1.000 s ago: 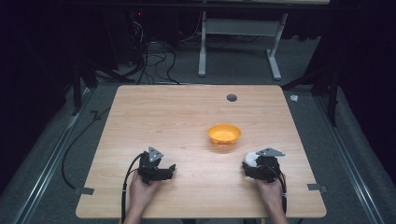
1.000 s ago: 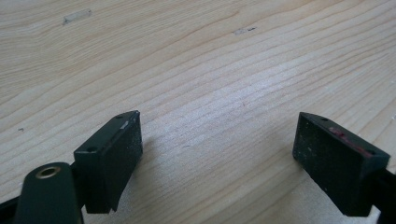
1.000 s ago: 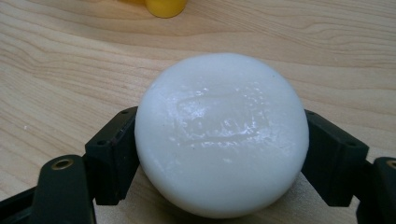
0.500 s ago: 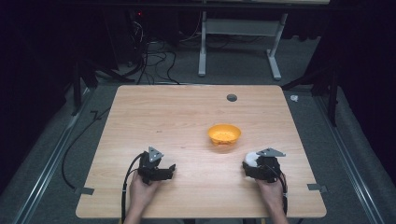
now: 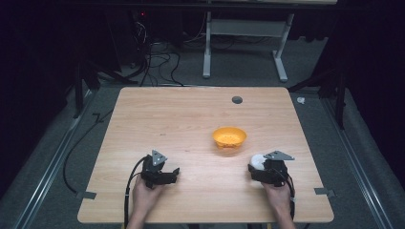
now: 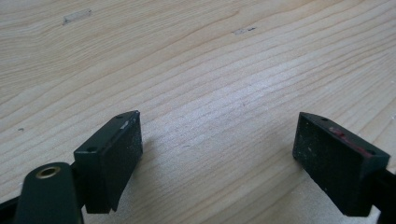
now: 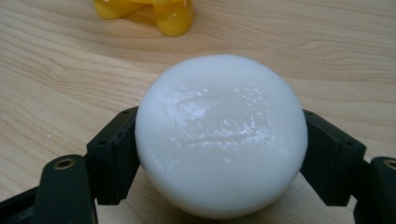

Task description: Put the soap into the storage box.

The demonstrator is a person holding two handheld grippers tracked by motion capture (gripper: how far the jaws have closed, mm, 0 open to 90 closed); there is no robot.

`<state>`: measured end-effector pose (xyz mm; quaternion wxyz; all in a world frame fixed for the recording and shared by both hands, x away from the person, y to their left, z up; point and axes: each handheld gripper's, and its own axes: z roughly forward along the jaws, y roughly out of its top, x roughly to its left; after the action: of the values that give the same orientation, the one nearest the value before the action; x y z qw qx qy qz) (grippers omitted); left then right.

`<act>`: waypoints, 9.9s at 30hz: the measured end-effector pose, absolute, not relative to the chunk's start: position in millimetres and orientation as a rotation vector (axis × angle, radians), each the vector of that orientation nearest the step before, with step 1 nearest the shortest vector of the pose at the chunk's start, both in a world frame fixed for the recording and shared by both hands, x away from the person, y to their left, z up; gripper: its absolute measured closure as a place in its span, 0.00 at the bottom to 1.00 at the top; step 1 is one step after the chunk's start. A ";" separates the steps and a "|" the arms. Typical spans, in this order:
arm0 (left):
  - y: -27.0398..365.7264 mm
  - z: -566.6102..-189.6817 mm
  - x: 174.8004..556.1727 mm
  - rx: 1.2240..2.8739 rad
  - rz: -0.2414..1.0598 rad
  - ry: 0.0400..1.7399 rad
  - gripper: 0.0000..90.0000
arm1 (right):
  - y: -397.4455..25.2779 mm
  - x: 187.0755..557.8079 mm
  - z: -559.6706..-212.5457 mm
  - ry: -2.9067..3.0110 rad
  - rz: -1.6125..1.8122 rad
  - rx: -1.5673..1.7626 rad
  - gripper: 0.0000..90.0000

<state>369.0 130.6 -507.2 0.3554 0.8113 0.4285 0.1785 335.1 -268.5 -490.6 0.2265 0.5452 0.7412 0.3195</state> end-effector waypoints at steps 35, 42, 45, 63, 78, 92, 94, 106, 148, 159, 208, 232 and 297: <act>130.6 -507.3 369.1 2.095 0.462 1.106 0.18 | -255.1 342.4 -445.3 2.083 1.026 1.414 0.26; 130.6 -507.3 368.9 2.093 0.461 1.108 0.18 | -252.4 347.5 -434.0 2.094 1.054 1.404 0.26; 130.6 -507.3 368.9 2.093 0.460 1.108 0.18 | -249.4 348.8 -430.9 2.102 1.053 1.396 0.26; 130.5 -507.2 368.7 2.095 0.460 1.108 0.18 | -236.1 360.9 -416.7 2.085 1.085 1.401 0.26; 130.5 -507.2 368.6 2.095 0.460 1.109 0.18 | -228.6 380.9 -409.1 2.080 1.092 1.394 0.26; 130.6 -507.2 368.6 2.095 0.458 1.107 0.18 | -215.4 403.2 -408.9 2.120 1.036 1.380 0.26; 130.6 -507.2 368.6 2.095 0.458 1.107 0.18 | -212.8 406.7 -410.1 2.128 1.034 1.386 0.26; 130.6 -507.2 368.5 2.096 0.456 1.104 0.18 | -198.9 429.0 -418.7 2.165 0.995 1.409 0.26; 130.7 -507.1 368.2 2.099 0.454 1.098 0.18 | -188.7 458.5 -449.2 2.196 0.838 1.527 0.26; 130.7 -507.2 368.2 2.099 0.454 1.098 0.18 | -186.1 460.3 -454.3 2.207 0.810 1.545 0.26; 130.6 -507.2 368.2 2.099 0.455 1.098 0.18 | -218.2 425.5 -406.6 2.085 1.008 1.438 0.29; 130.6 -507.3 368.4 2.095 0.459 1.102 0.18 | -257.8 395.9 -398.2 1.994 1.074 1.466 0.30; 130.7 -507.3 368.4 2.096 0.460 1.102 0.18 | -283.5 329.5 -452.7 1.962 1.063 1.506 0.31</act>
<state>368.4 130.7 -507.3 0.3567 0.8118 0.4267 0.1780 329.5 -283.5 -452.7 0.2231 0.5453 0.7105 0.3849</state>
